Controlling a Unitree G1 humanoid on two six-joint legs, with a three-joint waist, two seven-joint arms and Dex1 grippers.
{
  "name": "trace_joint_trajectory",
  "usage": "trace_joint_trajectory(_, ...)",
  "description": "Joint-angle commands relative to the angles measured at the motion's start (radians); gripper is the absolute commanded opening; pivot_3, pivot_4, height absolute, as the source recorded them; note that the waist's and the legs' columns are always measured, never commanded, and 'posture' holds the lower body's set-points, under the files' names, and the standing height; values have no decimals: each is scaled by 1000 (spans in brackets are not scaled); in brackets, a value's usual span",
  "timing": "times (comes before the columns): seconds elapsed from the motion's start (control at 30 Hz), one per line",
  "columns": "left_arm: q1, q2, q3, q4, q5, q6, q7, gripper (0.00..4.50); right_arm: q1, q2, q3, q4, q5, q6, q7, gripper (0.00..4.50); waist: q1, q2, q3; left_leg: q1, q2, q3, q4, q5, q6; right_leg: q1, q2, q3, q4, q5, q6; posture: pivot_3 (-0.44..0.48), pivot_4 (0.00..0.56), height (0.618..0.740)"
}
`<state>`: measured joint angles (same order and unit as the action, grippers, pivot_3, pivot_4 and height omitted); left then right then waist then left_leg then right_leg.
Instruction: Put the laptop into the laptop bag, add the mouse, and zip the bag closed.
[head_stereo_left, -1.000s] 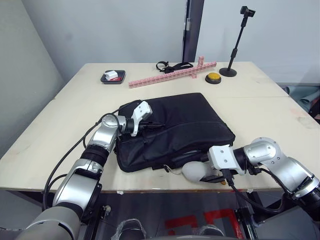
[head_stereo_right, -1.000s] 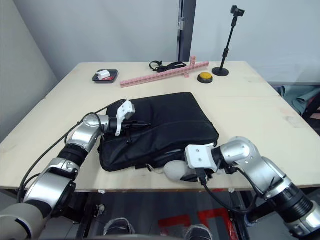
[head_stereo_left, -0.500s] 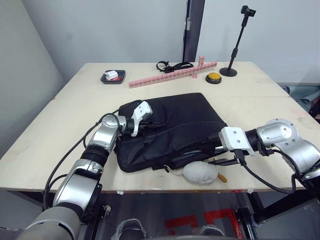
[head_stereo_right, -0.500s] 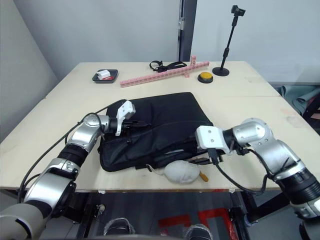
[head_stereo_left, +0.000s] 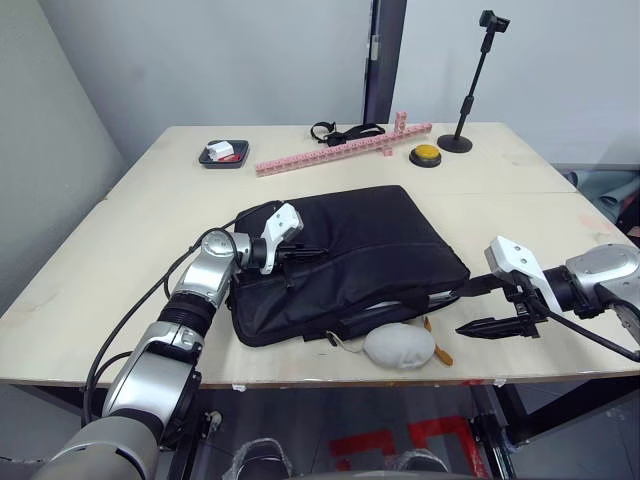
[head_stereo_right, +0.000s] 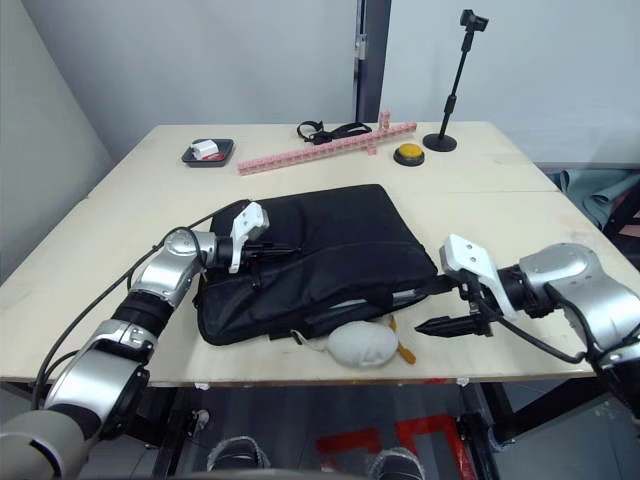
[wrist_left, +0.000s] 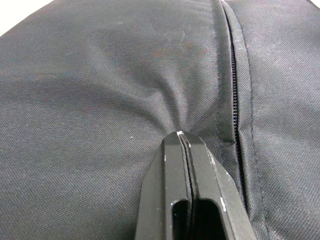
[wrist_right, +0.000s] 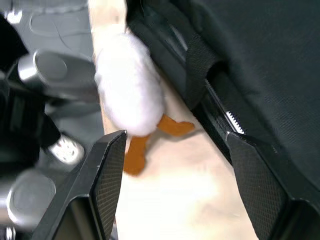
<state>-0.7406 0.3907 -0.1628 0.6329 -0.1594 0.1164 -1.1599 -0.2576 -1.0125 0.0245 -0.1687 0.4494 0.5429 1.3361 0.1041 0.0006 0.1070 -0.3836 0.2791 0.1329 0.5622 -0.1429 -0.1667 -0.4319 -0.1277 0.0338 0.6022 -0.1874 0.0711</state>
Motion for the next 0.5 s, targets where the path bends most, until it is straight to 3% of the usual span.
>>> trace_joint_trajectory(0.03, 43, -6, -53, 55, 63, 35, 11, 0, -7, 43, 5, -5, 10, 28, -47, 3303, 1, 0, 0, 0, 0, 0, 0, 0, 0, 0, 0, 0, 0, 0, 0, 0, 150, 740)
trace_joint_trajectory(0.5, 62, 4, -59, 36, 68, 40, 9, 0, 1, 149, 22, 23, 40, 117, -95, 3303, 0, 0, 0, 0, 0, 0, -1, 0, 0, 0, 0, 0, -2, 0, 0, 0, 150, 740)
